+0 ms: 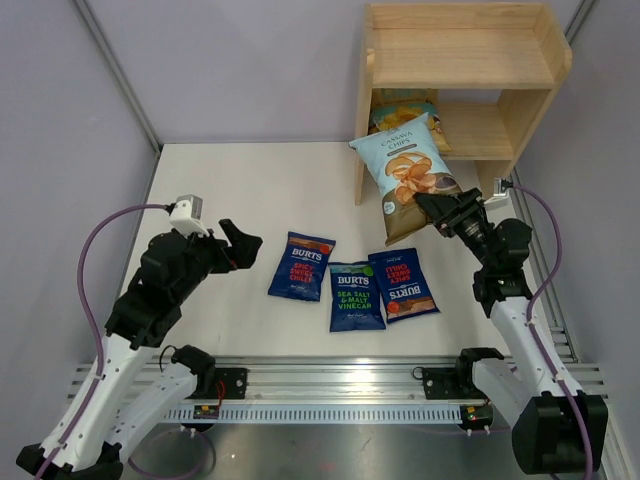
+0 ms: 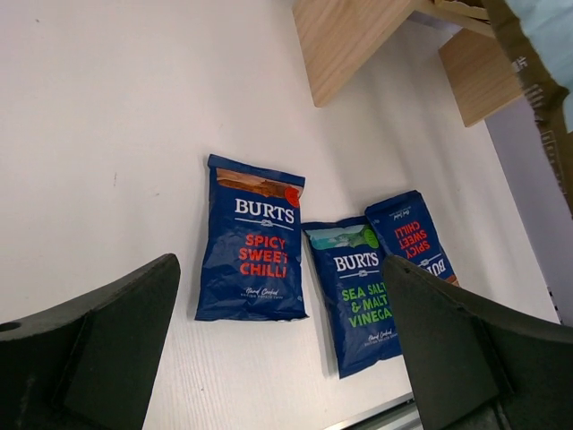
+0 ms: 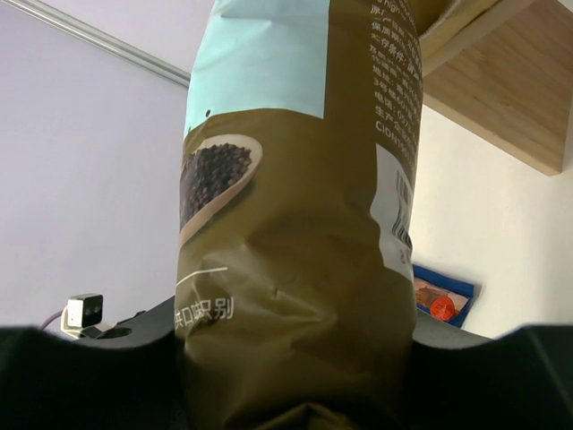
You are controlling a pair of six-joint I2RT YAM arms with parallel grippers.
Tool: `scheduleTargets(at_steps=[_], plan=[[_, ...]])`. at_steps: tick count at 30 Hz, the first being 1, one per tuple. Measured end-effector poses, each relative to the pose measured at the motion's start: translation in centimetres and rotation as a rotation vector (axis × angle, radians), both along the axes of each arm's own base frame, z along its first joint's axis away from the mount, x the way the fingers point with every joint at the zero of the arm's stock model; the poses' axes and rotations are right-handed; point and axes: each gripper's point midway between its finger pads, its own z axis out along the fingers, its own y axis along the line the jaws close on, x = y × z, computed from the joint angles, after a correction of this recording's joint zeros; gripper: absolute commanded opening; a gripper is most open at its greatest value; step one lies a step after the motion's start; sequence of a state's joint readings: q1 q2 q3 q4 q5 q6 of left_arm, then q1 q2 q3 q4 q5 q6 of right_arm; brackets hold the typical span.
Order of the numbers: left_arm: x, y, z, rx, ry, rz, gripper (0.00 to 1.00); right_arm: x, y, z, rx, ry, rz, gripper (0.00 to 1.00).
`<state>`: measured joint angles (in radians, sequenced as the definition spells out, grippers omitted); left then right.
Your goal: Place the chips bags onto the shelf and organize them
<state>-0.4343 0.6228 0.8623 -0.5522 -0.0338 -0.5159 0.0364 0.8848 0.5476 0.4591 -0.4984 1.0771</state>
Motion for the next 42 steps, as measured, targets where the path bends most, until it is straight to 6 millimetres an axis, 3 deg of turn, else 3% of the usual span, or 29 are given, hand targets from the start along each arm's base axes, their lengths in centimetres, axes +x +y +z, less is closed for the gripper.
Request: scheduleTargets(at_steps=[5,11,24,31,36,42], plan=[[-0.2,0.1,-0.5,0.016,0.016,-0.001,0.99,0.2,-1.1,1.5,0.008,-0.017,-0.008,0.4],[-0.2,0.3,-1.2,0.036,0.031,0.001,0.99,1.9,-4.6,3.2,0.02,-0.031,-0.099,0.4],[-0.3,1.0,-1.9,0.098,0.035,0.003,0.99,6.0,-13.3,3.4,0.101,0.018,-0.236,0.41],[-0.6,1.0,-2.5,0.127,0.051,-0.014,0.99,8.1,-15.0,4.5,0.12,0.001,-0.224,0.41],[-1.6,-0.1,-3.0,0.166,0.054,-0.137,0.99,10.7,-17.0,5.0,0.137,-0.005,-0.241,0.41],[-2.4,-0.6,-3.0,0.195,0.019,-0.215,0.99,13.8,-18.6,4.1,0.162,0.012,-0.24,0.43]])
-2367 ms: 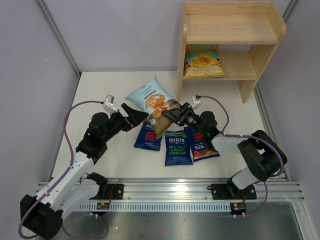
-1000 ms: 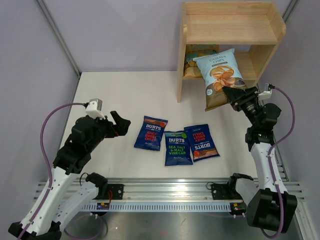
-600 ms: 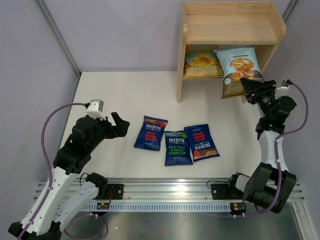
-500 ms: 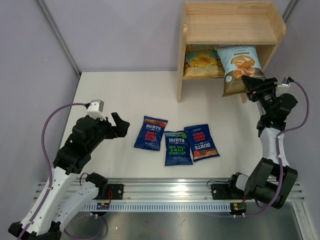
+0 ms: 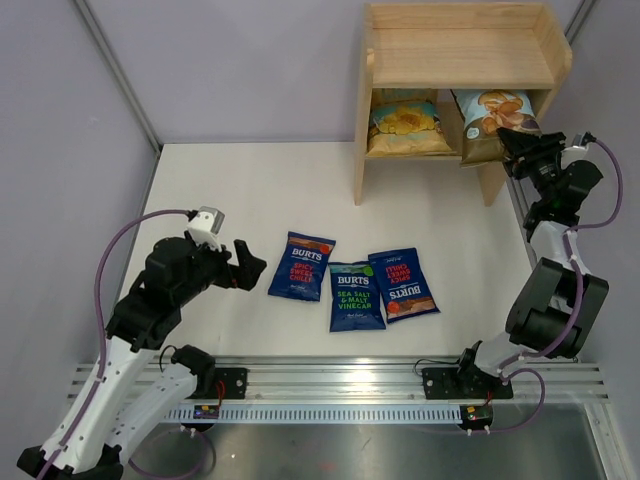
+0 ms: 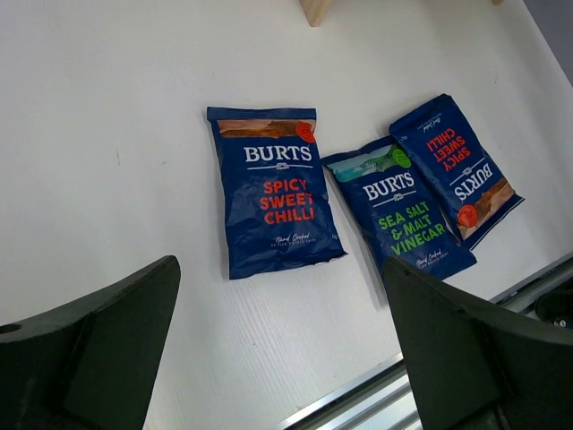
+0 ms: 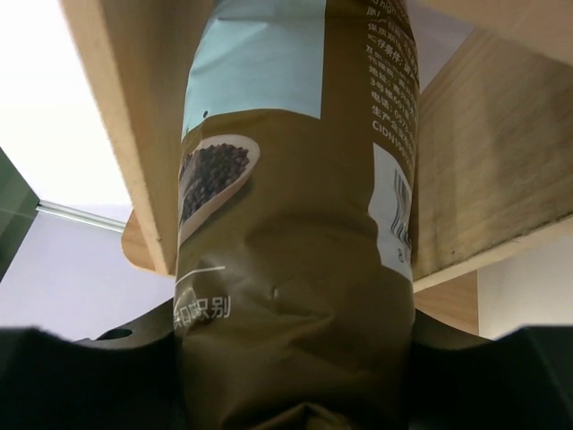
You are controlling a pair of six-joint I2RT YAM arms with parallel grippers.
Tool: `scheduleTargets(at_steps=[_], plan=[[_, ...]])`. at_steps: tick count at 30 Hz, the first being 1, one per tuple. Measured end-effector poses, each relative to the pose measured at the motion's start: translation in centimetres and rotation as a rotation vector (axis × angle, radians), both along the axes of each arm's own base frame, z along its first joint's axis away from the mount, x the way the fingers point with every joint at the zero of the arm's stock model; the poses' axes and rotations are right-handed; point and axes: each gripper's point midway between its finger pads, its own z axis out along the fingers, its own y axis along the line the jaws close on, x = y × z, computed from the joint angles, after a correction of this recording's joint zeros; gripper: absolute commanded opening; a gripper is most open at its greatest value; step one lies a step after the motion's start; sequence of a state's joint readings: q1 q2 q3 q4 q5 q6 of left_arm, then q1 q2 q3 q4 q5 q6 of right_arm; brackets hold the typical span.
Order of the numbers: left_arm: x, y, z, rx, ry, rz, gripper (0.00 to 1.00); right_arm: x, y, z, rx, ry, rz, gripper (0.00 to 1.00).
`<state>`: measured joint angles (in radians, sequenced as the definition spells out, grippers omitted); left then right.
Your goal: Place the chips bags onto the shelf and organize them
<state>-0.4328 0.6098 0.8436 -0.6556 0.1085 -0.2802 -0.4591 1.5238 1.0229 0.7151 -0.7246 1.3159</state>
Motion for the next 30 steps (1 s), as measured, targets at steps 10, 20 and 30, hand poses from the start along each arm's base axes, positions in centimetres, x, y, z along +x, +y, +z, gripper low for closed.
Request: scheduleTargets(at_steps=[10,20,30], plan=[[-0.5,-0.6,-1.5,0.013,0.033,-0.054,0.99,2.7,-0.1,-1.1,-0.024,0.036,-0.021,0.47],[-0.7,-0.7,-1.0,0.001,0.011,-0.062,0.99,6.4,-0.2,-4.4,-0.026,0.117,-0.041,0.54],[-0.8,-0.6,-0.6,-0.007,-0.006,-0.061,0.99,7.0,-1.6,-7.7,-0.074,0.309,-0.103,0.84]])
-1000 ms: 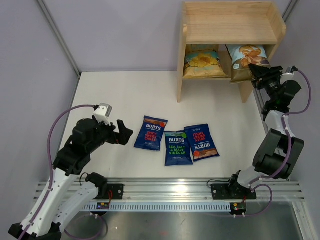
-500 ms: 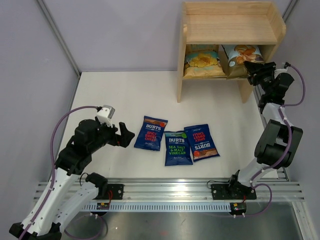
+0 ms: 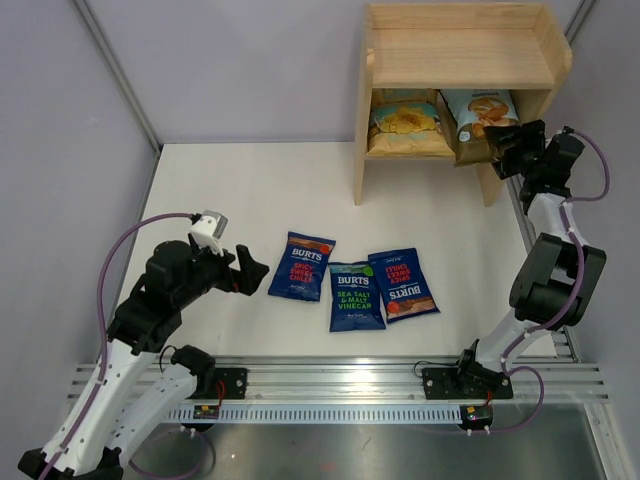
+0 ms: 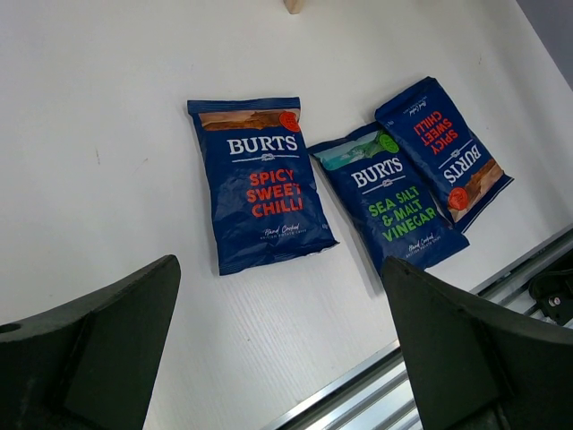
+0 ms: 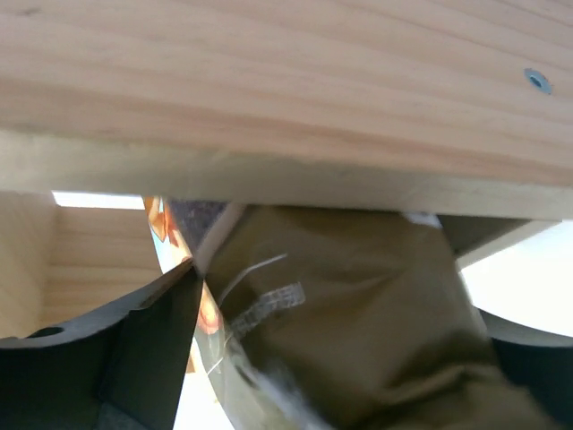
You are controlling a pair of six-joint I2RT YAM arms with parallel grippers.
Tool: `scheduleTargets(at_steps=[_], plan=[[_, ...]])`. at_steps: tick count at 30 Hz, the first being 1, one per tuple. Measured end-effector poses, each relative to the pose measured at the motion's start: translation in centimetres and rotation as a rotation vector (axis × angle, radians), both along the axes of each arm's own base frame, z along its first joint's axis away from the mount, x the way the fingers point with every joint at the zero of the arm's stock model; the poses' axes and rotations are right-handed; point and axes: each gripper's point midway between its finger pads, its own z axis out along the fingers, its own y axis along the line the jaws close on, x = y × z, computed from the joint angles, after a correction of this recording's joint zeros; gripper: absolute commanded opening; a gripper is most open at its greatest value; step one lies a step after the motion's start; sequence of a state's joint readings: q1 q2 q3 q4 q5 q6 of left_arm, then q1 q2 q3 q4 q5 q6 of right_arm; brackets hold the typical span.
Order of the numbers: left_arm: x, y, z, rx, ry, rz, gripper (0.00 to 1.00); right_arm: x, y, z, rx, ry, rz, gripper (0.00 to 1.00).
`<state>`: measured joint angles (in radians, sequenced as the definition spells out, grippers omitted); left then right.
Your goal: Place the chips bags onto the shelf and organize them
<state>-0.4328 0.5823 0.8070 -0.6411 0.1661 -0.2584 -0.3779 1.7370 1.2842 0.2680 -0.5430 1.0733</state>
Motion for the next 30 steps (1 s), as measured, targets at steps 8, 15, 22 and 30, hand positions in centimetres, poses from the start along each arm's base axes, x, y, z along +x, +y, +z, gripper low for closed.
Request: scheduleTargets(at_steps=[8,15,22,30], plan=[[-0.1,0.1,0.3,-0.005,-0.011,0.0,0.99,-2.6,0.2,-0.9,-0.077,0.145,-0.005,0.85],[-0.1,0.1,0.3,-0.006,-0.013,0.0,0.99,-4.3,0.4,-0.6,-0.091,0.197,-0.022,0.56],[-0.2,0.1,0.3,-0.008,-0.017,0.0,0.99,-4.1,0.2,0.4,-0.035,0.173,-0.061,0.44],[-0.2,0.1,0.0,-0.005,-0.011,-0.002,0.99,-3.0,-0.5,1.4,0.055,0.136,-0.141,0.42]])
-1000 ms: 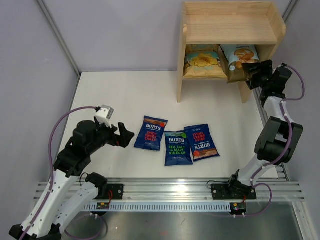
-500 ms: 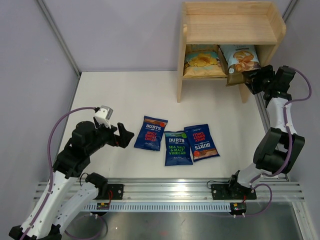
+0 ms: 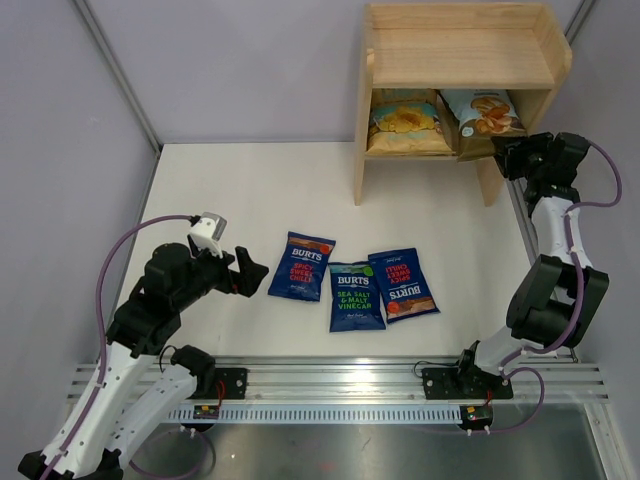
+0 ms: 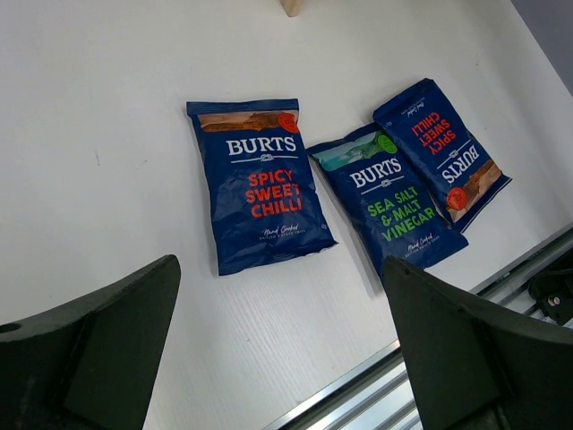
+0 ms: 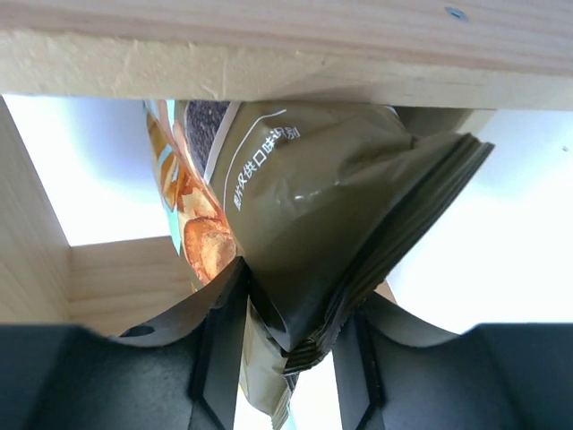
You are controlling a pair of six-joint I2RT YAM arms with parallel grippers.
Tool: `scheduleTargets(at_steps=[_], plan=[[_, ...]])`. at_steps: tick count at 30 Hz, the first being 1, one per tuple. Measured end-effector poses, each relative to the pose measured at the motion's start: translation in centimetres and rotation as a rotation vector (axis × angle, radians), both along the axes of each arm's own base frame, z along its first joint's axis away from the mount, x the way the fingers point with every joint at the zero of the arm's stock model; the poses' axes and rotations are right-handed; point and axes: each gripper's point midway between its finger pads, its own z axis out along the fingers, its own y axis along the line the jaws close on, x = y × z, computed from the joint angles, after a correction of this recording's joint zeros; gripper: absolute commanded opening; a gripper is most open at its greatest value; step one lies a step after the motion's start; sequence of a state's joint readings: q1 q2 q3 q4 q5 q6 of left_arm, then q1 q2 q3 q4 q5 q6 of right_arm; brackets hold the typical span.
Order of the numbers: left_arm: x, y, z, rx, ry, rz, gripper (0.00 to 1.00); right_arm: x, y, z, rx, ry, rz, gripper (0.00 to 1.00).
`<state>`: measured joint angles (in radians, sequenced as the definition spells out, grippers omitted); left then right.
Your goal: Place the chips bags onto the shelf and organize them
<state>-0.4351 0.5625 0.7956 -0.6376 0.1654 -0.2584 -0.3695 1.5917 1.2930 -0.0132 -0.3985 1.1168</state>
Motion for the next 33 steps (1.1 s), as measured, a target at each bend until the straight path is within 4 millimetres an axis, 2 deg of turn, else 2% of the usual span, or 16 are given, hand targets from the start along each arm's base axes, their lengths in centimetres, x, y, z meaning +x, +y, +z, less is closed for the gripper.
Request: scheduleTargets(at_steps=[10,19,22,23,27,33], plan=[[0.0,0.0,0.0,0.001,0.001,0.0,0.99,2.3,0.8,0.0,0.047,-0.043,-0.072,0.43],[0.0,0.1,0.0,0.002,0.0,0.003,0.99,3.8,0.8,-1.1,0.051,-0.035,-0.088,0.54],[0.1,0.1,0.0,0.003,0.0,0.006,0.99,3.7,0.8,-1.5,0.04,-0.021,-0.084,0.61],[0.1,0.1,0.0,0.003,0.0,0.007,0.99,3.6,0.9,-1.5,0.036,-0.019,-0.082,0.67],[0.1,0.2,0.0,0.006,-0.001,0.013,0.99,3.4,0.9,-2.2,0.02,0.005,-0.074,0.72],[0.4,0.5,-0.2,0.015,0.003,0.035,0.99,2.4,0.7,-1.1,-0.02,0.002,-0.068,0.88]])
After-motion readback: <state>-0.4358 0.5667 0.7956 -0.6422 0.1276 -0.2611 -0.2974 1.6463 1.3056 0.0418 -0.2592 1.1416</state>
